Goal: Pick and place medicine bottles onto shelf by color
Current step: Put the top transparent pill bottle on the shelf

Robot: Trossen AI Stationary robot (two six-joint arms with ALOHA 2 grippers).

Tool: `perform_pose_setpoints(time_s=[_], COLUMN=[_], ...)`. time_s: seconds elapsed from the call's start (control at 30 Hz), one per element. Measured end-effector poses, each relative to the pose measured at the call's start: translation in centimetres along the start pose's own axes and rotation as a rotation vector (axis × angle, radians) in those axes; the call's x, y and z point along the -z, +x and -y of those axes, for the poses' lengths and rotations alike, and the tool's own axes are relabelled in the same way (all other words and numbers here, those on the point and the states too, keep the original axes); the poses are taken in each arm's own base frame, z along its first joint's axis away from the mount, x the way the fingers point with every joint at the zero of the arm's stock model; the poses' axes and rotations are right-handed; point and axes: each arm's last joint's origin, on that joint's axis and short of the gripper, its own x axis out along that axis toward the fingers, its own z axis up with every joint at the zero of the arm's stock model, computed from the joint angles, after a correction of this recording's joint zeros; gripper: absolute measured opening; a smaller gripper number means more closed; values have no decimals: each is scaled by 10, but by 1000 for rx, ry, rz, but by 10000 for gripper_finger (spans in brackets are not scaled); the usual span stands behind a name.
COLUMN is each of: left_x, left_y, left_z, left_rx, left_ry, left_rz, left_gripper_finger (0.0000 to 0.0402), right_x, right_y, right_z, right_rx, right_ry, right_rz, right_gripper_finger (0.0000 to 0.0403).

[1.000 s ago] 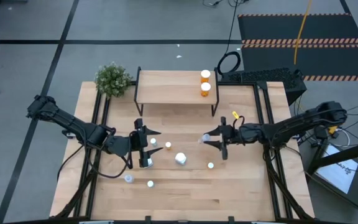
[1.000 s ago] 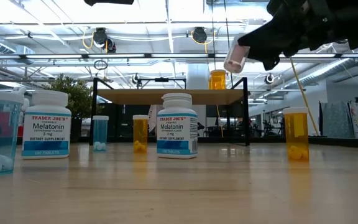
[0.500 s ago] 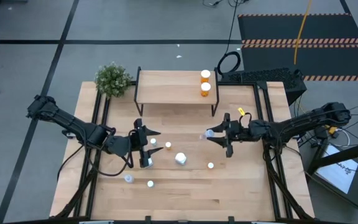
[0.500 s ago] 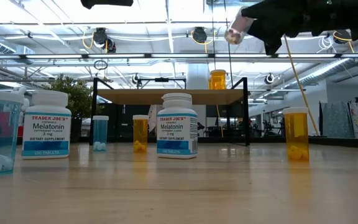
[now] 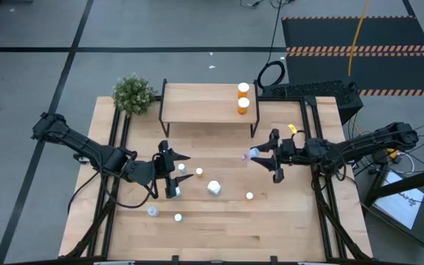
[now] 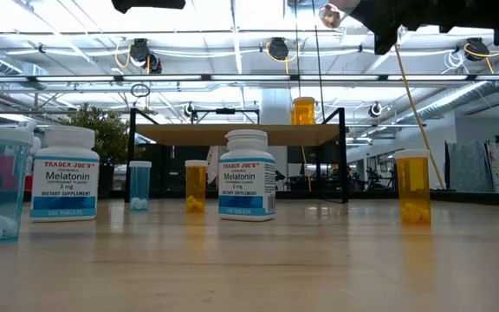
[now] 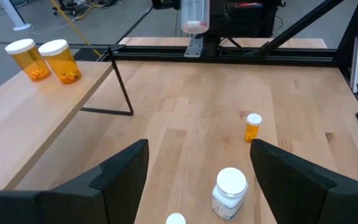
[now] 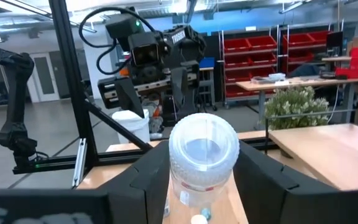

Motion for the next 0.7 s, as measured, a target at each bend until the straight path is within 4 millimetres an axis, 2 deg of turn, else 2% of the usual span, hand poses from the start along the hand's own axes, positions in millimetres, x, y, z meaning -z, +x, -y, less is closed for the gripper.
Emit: perform_pose_setpoints(time_s=[0.7], left_x=[0], left_y=[0], left_z=[0], left_rx=[0], left_ry=[3], left_rz=[0], left_gripper_finger=[282], right_x=[0], right_y=[-1], right_z=[0], right_rx=[-1], right_ry=[-45], right_rz=[-4], right_gripper_finger=[153])
